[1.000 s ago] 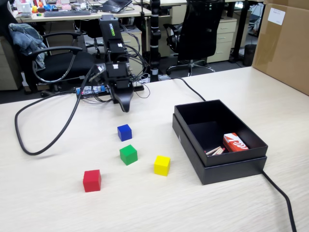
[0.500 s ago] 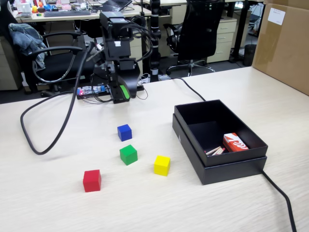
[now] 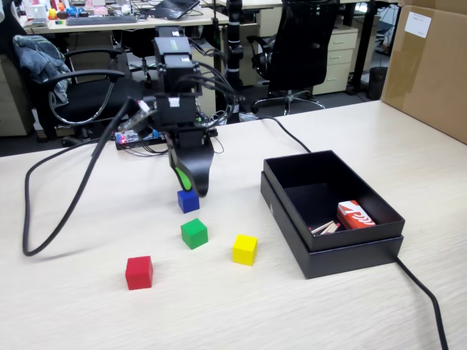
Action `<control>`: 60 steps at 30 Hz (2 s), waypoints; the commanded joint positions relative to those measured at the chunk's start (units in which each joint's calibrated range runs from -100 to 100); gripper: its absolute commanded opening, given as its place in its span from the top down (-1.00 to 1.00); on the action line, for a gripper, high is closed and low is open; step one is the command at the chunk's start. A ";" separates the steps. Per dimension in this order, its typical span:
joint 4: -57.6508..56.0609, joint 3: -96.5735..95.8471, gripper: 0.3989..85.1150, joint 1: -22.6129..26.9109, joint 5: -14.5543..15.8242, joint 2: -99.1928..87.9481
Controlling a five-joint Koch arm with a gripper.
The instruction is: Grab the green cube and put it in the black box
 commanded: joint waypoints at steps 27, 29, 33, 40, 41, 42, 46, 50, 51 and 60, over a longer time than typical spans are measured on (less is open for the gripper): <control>0.88 10.12 0.99 -0.78 -2.30 21.52; 0.88 9.13 0.99 -0.83 -2.30 19.11; 0.28 3.96 0.99 0.20 -1.86 4.65; 0.10 -2.84 0.99 8.30 2.20 -27.25; 0.10 -2.93 0.99 9.33 2.64 -28.74; 0.10 -2.84 0.99 10.40 3.17 -29.66; 0.10 -1.30 0.99 14.11 5.47 -30.69; 0.10 4.86 0.99 18.56 8.64 -22.89; 0.10 6.77 0.99 19.05 8.99 -20.59; 1.05 14.11 0.99 20.76 11.97 0.75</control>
